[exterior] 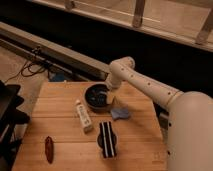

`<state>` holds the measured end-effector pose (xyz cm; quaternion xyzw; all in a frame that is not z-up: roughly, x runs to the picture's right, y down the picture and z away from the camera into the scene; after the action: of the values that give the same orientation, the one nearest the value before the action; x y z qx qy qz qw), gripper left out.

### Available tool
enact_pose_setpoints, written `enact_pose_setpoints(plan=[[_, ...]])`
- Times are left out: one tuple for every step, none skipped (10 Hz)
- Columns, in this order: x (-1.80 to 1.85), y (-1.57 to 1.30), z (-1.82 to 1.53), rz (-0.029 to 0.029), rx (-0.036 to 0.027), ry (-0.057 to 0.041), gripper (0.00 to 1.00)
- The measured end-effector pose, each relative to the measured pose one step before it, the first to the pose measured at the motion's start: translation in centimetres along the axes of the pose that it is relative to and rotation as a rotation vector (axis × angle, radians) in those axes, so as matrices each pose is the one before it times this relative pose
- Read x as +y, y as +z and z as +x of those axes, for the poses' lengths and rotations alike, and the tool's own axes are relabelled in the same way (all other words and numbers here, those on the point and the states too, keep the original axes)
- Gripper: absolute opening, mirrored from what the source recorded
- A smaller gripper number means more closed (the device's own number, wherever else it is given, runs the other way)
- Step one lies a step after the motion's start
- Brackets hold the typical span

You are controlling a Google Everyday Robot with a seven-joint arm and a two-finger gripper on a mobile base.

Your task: Pick up the ceramic bowl

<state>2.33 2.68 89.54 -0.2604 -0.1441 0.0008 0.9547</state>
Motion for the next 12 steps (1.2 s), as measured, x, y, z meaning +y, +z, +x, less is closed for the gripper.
enact_pose_setpoints(plan=[[0.337,-0.241,-0.134,-0.00557,0.00459,-0.00517,0.80],[0.747,-0.078,0.141,-0.01600,0.00468,0.00215,0.80],[0.827,0.374,0.256,-0.02080,0.00192,0.00466,0.80],[0.729,0.754,0.078,-0.01986,-0.00225,0.00366,0.80],[0.985,1.483,0.133,-0.02980,-0.00928,0.01057,0.80],[0.676,1.122,0.226,-0.02211,-0.01271,0.01275,0.80],[0.223,0.722,0.038,-0.01430,-0.01953,0.01152,0.80],[-0.034,0.815,-0.970,-0.01901,-0.02874,-0.00169,0.80],[-0.119,0.866,-1.210,-0.01545,-0.02546,-0.00529,0.79],[0.012,0.247,-0.380,-0.00271,0.00272,-0.00286,0.73],[-0.187,-0.385,-0.295,0.01120,0.01312,0.00048,0.62],[-0.034,-0.315,0.133,0.00457,0.00503,-0.00092,0.52]])
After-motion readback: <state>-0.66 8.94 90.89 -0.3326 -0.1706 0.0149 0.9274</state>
